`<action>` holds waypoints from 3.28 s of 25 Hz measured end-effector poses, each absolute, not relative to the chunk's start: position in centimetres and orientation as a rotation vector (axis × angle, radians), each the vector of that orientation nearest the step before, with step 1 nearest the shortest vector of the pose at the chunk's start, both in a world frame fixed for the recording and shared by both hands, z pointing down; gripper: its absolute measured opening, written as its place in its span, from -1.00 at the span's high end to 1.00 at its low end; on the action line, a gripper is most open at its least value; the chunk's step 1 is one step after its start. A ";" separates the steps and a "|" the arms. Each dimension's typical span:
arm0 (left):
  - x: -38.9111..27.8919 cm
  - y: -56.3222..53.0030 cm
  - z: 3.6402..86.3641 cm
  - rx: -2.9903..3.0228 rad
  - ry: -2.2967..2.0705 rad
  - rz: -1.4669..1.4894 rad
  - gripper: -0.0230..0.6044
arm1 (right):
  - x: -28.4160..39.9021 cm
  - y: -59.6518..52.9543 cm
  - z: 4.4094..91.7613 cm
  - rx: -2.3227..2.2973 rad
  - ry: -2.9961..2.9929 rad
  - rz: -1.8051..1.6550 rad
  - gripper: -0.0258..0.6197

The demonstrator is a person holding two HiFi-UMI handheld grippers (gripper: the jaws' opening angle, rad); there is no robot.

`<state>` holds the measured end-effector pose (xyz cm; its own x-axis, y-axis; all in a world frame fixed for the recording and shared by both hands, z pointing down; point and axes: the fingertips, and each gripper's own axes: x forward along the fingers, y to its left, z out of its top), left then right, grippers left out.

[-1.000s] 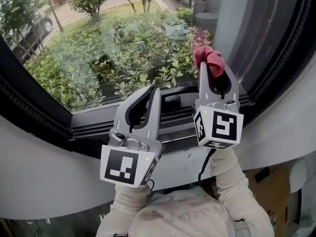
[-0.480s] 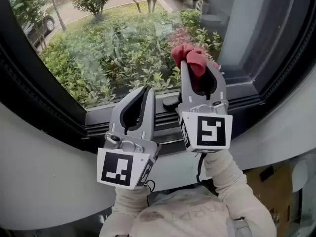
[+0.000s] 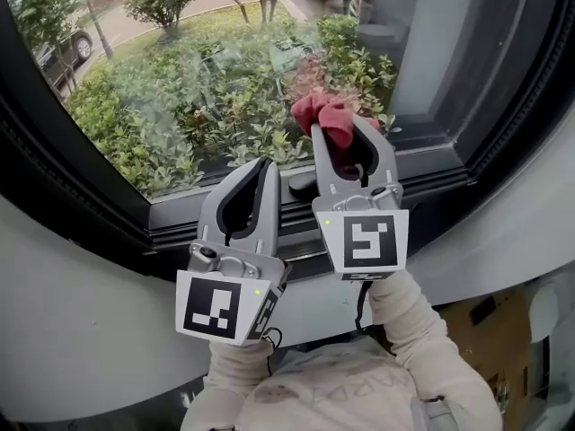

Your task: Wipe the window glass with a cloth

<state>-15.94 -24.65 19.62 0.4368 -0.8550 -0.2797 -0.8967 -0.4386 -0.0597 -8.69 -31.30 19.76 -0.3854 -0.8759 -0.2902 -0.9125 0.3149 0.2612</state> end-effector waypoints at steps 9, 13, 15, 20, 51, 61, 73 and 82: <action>-13.2 -24.9 20.0 -2.497 1.533 0.298 0.93 | -4.2 -32.3 19.7 -1.764 2.406 0.770 0.53; -11.0 -25.3 20.1 -2.509 1.518 0.280 0.93 | -0.9 -33.0 20.1 -1.817 2.384 0.778 0.52; -9.6 -25.5 20.1 -2.514 1.509 0.274 0.93 | 0.9 -33.3 20.1 -1.835 2.368 0.778 0.52; -6.3 -26.3 20.1 -2.527 1.486 0.256 0.93 | 5.2 -34.2 20.2 -1.881 2.331 0.771 0.52; -0.5 -24.9 19.4 -2.533 1.433 0.227 0.93 | 9.9 -30.1 20.2 -1.528 2.504 0.348 0.54; -1.0 -22.5 19.5 -2.556 1.389 0.220 0.93 | 8.0 -23.2 21.4 -1.409 2.561 0.275 0.54; -2.2 -20.3 20.0 -2.556 1.383 0.206 0.93 | 4.7 -21.9 20.7 -1.332 2.563 0.241 0.54; -3.3 -19.5 19.7 -2.532 1.407 0.199 0.93 | 3.0 -21.2 20.5 -1.270 2.587 0.234 0.54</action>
